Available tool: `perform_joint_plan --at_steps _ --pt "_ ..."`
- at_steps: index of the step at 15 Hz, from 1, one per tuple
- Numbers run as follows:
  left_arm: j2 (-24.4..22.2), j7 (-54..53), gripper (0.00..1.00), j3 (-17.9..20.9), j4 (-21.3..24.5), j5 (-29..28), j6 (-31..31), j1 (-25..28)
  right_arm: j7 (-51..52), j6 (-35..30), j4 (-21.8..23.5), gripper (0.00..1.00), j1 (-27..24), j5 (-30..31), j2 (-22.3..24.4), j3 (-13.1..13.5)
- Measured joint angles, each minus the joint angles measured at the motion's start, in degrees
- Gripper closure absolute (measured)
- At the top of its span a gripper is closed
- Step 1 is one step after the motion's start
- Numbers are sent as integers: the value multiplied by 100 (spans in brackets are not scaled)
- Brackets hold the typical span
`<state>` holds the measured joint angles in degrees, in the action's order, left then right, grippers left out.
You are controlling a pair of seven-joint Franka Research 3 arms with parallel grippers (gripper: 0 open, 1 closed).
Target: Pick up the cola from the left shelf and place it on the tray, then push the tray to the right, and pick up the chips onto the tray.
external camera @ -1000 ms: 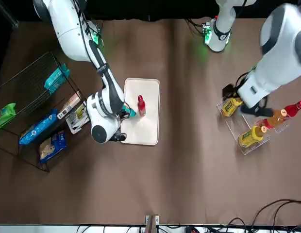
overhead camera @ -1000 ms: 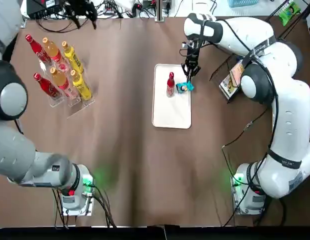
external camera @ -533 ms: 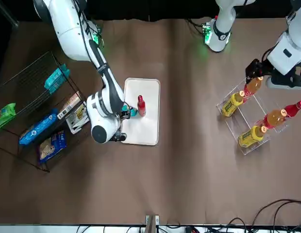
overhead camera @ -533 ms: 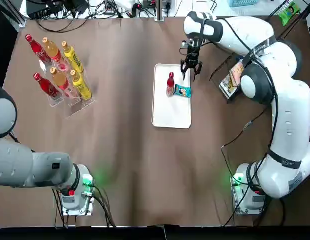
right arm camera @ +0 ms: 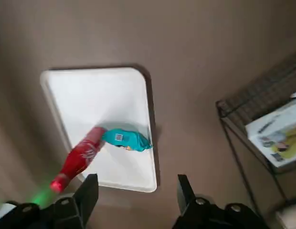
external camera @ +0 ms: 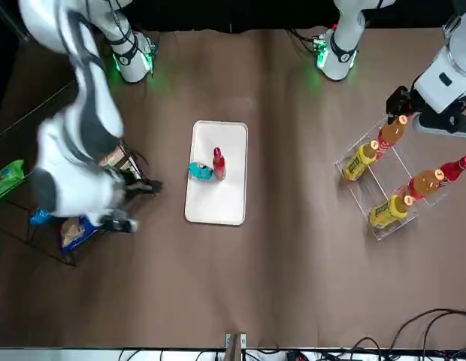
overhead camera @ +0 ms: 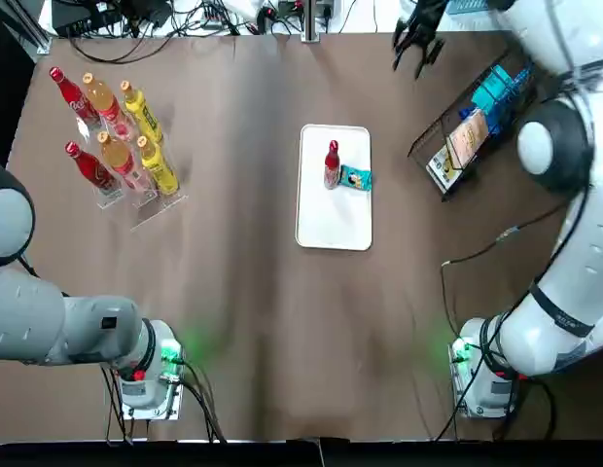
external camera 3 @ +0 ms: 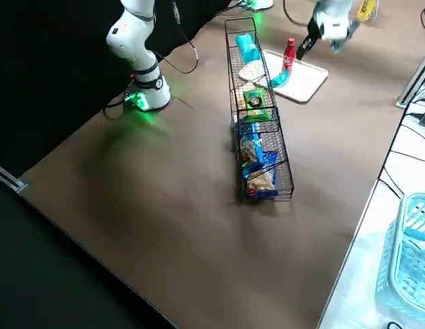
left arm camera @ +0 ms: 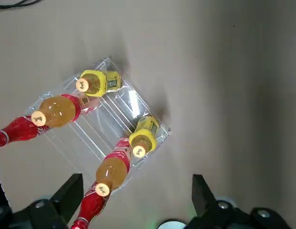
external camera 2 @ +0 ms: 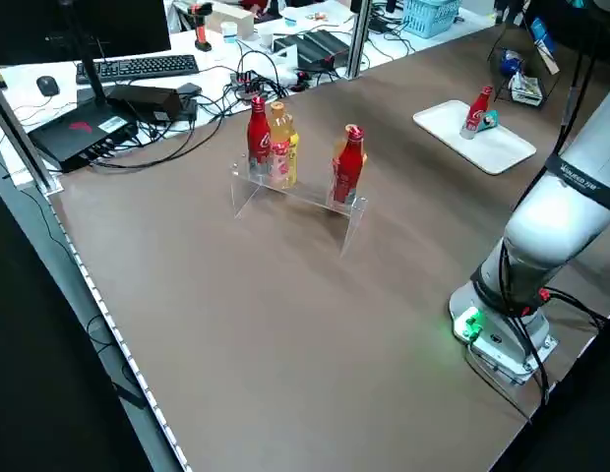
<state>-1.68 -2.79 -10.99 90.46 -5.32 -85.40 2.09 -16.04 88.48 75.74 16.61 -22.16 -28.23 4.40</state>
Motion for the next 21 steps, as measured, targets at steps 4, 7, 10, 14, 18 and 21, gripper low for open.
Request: perform_joint_plan --at_steps 4,7,10,14,18,21 --pt "56 8 0 16 -59 0 9 10 343 -30 3 26 -220 860 914 -2" --pt "62 58 0 17 -64 0 9 11 701 -166 7 26 -219 1417 1361 -9" --pt "63 72 0 17 -73 0 9 12 1092 -329 35 26 -323 1582 1678 -2" --pt "107 73 0 18 -74 0 9 12 1698 -390 122 26 -694 1587 1871 3" --pt "146 74 0 15 -77 0 8 11 1866 -382 616 26 -707 1805 2154 -30" --pt "151 74 0 -1 -78 1 8 -7 2004 -370 805 26 -713 1958 2342 -30"
